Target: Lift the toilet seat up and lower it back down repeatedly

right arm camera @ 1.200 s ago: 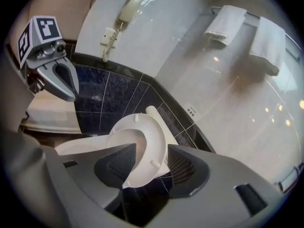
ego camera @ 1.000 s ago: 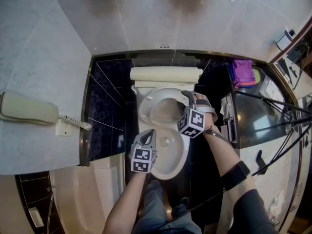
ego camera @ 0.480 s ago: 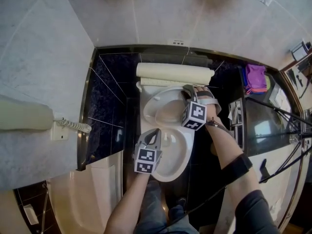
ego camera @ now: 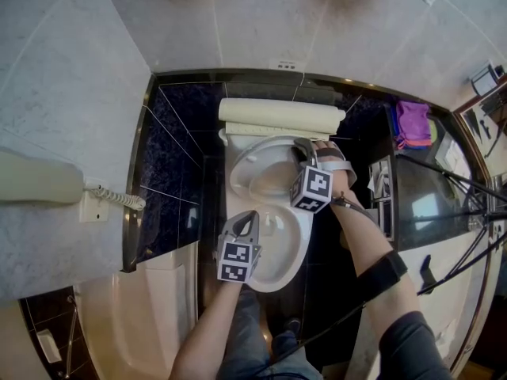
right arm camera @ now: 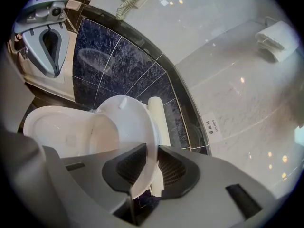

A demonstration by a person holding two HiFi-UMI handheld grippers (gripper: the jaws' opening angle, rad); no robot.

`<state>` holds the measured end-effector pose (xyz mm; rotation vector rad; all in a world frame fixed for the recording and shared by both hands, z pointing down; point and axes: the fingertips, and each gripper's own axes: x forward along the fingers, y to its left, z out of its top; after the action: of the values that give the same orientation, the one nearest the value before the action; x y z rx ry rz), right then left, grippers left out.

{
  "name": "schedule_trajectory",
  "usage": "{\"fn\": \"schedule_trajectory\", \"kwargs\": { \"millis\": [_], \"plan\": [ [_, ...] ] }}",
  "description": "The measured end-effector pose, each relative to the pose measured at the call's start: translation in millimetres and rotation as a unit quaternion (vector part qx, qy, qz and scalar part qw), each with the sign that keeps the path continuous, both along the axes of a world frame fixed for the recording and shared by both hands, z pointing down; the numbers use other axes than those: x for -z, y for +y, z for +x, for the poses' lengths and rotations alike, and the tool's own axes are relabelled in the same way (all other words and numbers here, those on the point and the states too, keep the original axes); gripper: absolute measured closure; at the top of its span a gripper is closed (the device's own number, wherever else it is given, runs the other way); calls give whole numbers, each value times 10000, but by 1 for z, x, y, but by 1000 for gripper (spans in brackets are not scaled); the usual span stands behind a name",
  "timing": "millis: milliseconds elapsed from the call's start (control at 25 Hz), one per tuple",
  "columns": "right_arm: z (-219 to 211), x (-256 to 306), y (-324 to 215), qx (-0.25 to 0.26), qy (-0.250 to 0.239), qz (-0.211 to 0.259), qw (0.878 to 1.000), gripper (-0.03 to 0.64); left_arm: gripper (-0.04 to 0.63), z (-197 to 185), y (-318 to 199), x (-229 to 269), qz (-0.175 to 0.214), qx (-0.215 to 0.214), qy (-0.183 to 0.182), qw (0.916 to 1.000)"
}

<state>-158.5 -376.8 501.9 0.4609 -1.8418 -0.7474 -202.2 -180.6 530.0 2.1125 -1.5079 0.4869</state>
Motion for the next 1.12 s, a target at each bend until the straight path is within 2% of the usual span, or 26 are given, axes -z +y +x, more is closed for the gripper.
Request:
{"fn": "schedule_trajectory", "kwargs": {
  "millis": [320, 920, 1120],
  "plan": [
    [7, 15, 47, 92, -164, 43, 9998, 526, 604, 14, 28, -9, -129, 85, -39, 9999],
    [35, 15, 184, 331, -561, 335, 9973, 534, 604, 47, 88, -34, -282, 230, -209, 9991],
    [48, -6, 248, 444, -534, 88, 9976, 530, 604, 57, 104, -35, -252, 277, -249, 9990]
  ]
}}
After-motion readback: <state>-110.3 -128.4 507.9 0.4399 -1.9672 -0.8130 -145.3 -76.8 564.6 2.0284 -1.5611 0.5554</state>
